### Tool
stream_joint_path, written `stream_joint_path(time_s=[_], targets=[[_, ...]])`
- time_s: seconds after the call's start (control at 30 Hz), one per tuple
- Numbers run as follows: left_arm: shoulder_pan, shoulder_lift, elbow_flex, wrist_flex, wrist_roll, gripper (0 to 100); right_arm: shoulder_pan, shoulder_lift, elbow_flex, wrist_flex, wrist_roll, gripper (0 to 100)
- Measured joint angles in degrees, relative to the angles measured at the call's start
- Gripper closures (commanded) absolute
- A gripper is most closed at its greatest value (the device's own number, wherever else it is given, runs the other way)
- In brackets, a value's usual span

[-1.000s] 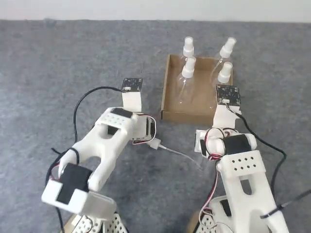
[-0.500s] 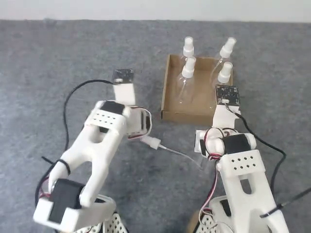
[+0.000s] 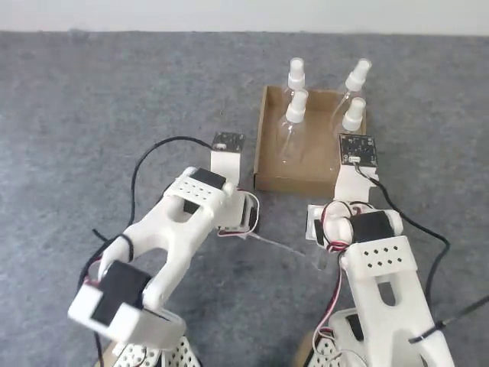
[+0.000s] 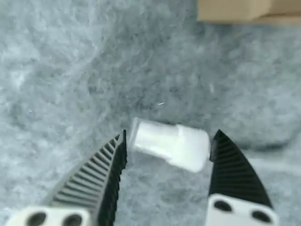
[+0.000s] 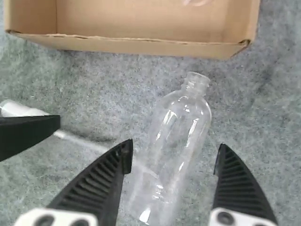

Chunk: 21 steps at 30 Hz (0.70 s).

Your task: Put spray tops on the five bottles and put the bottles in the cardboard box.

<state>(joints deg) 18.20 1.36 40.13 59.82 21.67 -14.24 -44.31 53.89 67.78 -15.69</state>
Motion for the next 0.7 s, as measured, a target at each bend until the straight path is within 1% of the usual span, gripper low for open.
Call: stream_joint_path(time_s=[0.2, 0.3, 0.47, 0.57, 0.7], targets=[[0.0, 3.8, -1.1, -1.3, 0.0, 73, 0.2, 0.0, 0.0, 0.0, 0.0, 75.7], [0.0, 4.1, -3.5, 1.8, 0.2, 73, 2.8, 0.0, 0.0, 0.0, 0.0, 75.7], [-2.9, 3.6, -7.3, 11.5, -0.6, 73, 5.2, 0.0, 0.0, 0.0, 0.0, 75.7], [-4.3, 3.2, -7.4, 13.4, -4.7, 73, 5.0, 0.0, 0.0, 0.0, 0.0, 75.7], [-4.9, 3.1, -7.4, 13.3, -6.4, 73, 5.2, 0.0, 0.0, 0.0, 0.0, 75.7]])
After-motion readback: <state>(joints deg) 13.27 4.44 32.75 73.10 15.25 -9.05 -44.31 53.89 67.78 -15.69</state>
